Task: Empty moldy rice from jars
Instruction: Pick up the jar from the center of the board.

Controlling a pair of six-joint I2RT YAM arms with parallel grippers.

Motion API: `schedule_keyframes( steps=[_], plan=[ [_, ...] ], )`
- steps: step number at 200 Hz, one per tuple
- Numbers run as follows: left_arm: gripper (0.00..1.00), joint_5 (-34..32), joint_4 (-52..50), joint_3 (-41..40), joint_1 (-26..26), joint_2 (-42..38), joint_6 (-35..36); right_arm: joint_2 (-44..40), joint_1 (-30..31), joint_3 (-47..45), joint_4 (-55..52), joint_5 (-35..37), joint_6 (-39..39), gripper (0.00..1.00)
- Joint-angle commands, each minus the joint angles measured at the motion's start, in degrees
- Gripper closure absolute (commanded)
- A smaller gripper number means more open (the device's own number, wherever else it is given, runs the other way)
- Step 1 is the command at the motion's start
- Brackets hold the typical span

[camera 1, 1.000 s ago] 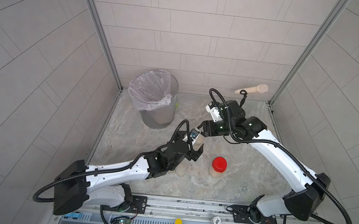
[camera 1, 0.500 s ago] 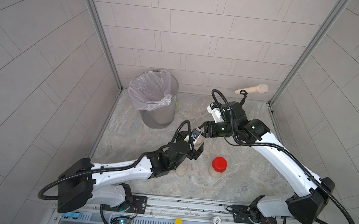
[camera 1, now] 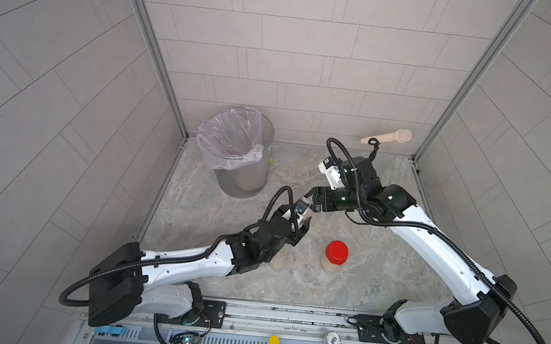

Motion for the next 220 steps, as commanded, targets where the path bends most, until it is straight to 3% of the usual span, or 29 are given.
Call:
schedule_keyframes(
  steps=[1,19,58,92,140,220],
  plan=[
    [0.59,-1.51,1.69,-0.98,0.30,-0.79,0.75,-3.44,-0.02,-0.50,0.12,0.40,1.14,0.13],
    [0.60,-2.21,1.52,-1.71,0.33,-1.86,1.02,-4.85,-0.69,-0.87,-0.33,0.79,1.83,0.06],
    [0.62,-4.77,0.83,-3.13,0.25,-4.34,4.79,-10.74,-4.07,-3.86,-0.74,0.66,2.51,0.05],
    [0.65,-8.46,4.88,-4.17,-0.94,-3.96,12.67,-13.61,-10.29,-4.43,-2.02,-7.20,6.42,0.05],
    [0.65,-12.87,14.37,-4.04,-2.17,0.13,23.36,-10.84,-11.47,-1.21,-6.17,-14.28,8.46,0.05],
    [0.65,-13.50,22.24,-1.64,-2.38,6.78,31.14,-3.56,-11.08,4.14,-9.85,-12.86,6.17,0.04]
  ],
)
